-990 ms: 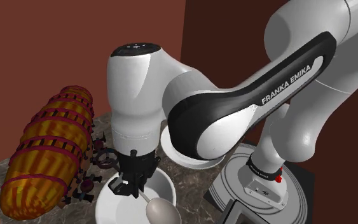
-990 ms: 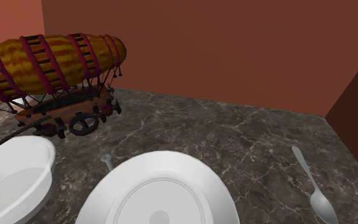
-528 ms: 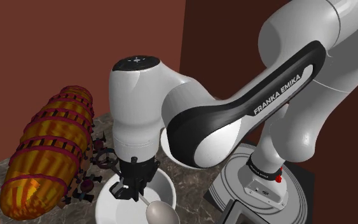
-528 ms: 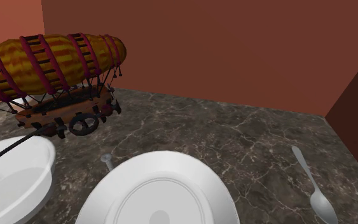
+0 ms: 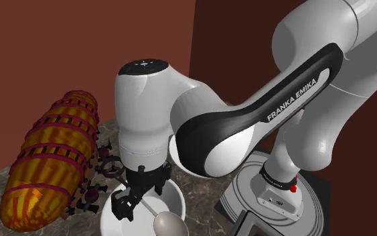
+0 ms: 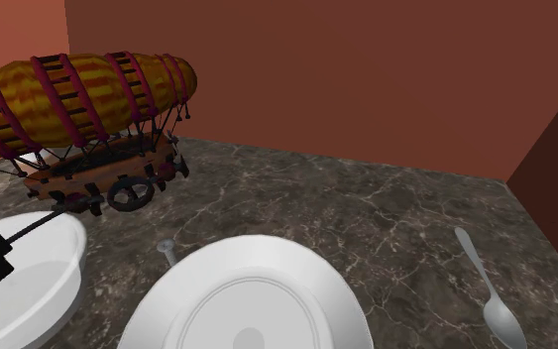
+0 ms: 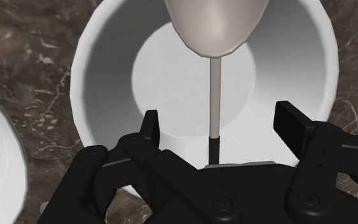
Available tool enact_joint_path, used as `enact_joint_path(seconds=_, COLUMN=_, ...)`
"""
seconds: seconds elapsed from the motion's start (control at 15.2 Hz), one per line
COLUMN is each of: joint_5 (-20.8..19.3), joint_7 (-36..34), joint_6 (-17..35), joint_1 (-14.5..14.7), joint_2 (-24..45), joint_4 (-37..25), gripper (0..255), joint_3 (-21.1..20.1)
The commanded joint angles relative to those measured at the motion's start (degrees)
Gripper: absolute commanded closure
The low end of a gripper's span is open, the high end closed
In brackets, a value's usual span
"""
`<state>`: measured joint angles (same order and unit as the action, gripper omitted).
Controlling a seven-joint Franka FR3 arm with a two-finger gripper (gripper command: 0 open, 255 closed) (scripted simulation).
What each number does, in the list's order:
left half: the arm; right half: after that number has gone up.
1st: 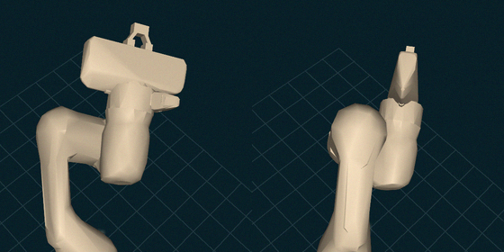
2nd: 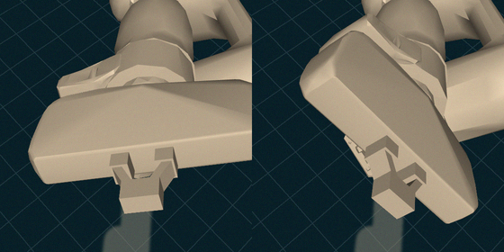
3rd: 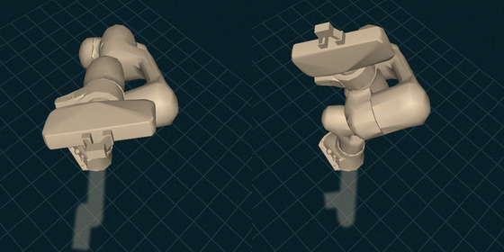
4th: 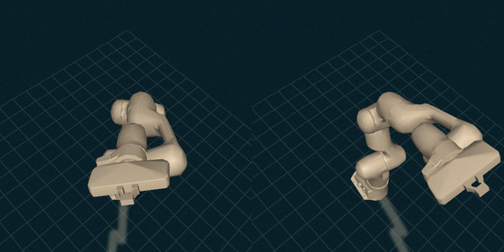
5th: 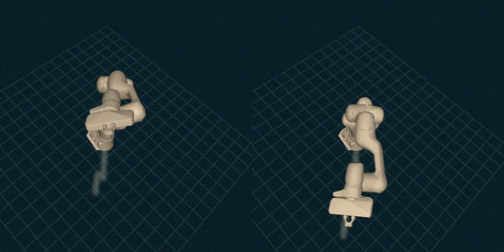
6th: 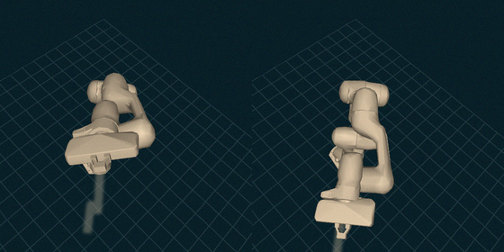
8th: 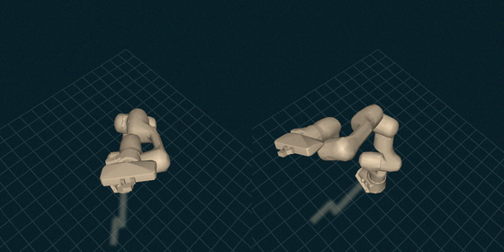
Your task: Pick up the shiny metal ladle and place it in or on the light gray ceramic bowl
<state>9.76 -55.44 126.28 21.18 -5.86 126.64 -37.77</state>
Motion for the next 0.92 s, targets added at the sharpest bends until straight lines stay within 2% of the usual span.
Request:
enact_joint_path(seconds=0.0, joint_5=0.0, joint_7=0.0, joint_6=0.0, joint_1=0.0, joint_2=0.0, joint_4=0.0, gripper=0, joint_3=0.0)
enact_joint_path(seconds=0.07, joint_5=0.0, joint_7=0.0, joint_6=0.0, joint_1=0.0, joint_2=0.0, joint_4=0.0, gripper=0, joint_3=0.0)
enact_joint_path(seconds=0.33, joint_5=1.9, joint_7=1.5, joint_6=-7.5, joint_1=-0.2, joint_2=-3.9, joint_4=-4.0, gripper=0, joint_3=1.4)
enact_joint_path(seconds=0.86, joint_5=1.9, joint_7=1.5, joint_6=-7.5, joint_1=-0.2, joint_2=-3.9, joint_4=-4.0, gripper=0, joint_3=1.4)
